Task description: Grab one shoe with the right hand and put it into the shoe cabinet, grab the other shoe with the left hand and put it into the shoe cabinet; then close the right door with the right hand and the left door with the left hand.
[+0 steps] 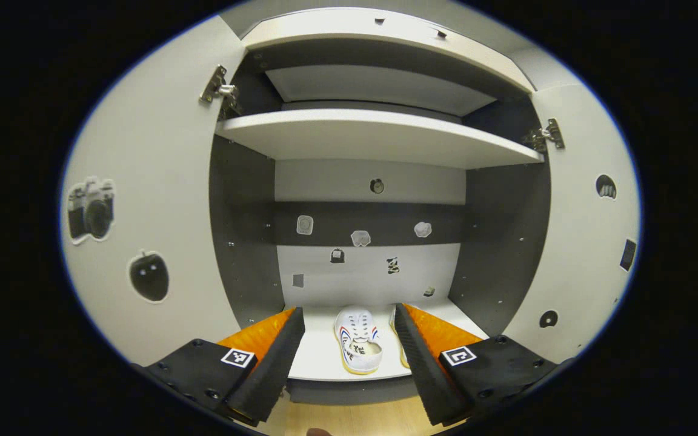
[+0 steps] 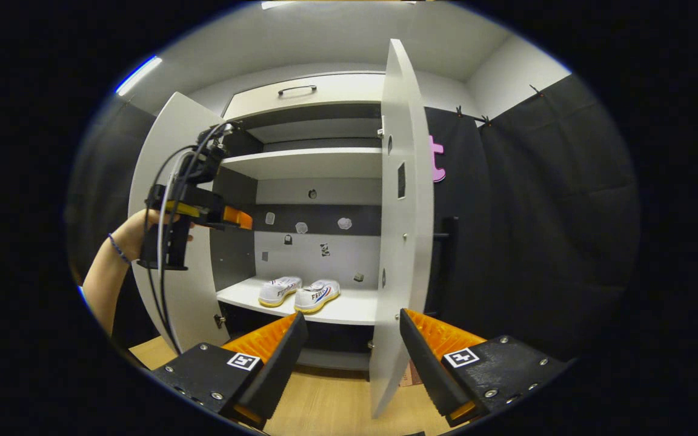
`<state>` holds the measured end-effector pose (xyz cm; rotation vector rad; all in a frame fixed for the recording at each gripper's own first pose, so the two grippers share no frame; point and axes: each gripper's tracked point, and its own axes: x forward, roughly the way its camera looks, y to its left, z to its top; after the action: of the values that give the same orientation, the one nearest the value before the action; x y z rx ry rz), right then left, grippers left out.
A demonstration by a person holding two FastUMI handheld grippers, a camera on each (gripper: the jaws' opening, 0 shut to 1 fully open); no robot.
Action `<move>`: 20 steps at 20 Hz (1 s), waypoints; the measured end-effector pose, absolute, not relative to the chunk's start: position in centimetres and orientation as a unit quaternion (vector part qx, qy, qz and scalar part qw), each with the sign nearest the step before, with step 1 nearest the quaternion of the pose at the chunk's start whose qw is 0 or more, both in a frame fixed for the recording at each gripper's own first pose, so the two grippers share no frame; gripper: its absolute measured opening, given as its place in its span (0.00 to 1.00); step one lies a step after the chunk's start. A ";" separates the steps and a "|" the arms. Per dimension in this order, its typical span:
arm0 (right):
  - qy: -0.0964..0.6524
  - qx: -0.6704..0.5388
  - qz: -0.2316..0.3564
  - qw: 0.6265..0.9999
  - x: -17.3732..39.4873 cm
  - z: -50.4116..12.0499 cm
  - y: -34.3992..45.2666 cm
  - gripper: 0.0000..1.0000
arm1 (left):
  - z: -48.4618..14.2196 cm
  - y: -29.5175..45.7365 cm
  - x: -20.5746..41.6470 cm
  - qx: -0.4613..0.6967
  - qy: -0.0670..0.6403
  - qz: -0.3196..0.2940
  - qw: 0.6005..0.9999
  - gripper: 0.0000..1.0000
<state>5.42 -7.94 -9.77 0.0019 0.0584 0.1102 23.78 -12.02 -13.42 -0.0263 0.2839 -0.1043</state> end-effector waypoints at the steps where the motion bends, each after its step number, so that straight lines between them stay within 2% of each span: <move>1: 0.023 -0.002 0.049 0.999 5.5 -9.2 -9.1 0.98 | -12.4 -12.2 22.7 -0.019 0.129 -0.052 0.990 0.96; 2: 0.020 -0.004 0.041 0.999 5.6 -8.8 -10.3 0.94 | -11.2 -12.2 21.4 -0.025 0.115 -0.051 0.992 0.96; 5: 0.015 -0.006 0.021 1.000 5.8 -7.9 -13.6 0.94 | -9.3 -11.8 18.6 -0.025 0.089 -0.048 0.995 0.98; 8: 0.011 0.000 0.008 1.000 6.4 -7.3 -16.1 0.94 | -8.7 -11.6 16.5 -0.022 0.072 -0.045 0.996 0.94; 12: 0.014 0.010 0.001 1.000 7.5 -7.6 -18.2 0.94 | -7.7 -10.3 13.1 -0.029 0.055 -0.029 0.998 0.94; 14: 0.021 0.007 0.001 1.000 8.1 -7.7 -18.6 0.98 | -6.9 -9.2 11.7 -0.028 0.045 -0.016 0.998 0.94; 15: 0.023 0.005 0.005 1.000 8.5 -7.7 -18.5 0.94 | -6.6 -8.5 11.1 -0.026 0.040 -0.007 0.999 0.96; 19: 0.023 0.002 0.017 1.000 9.4 -7.7 -17.7 0.94 | -5.4 -6.4 8.7 -0.029 0.027 0.018 0.999 0.94; 20: 0.022 0.001 0.015 1.000 9.4 -7.6 -17.8 0.98 | -5.3 -6.1 8.4 -0.033 0.024 0.022 0.999 0.94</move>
<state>9.43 -17.76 -7.57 0.0022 0.0441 0.0290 8.37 -6.12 -5.26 -0.0654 0.0486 0.0446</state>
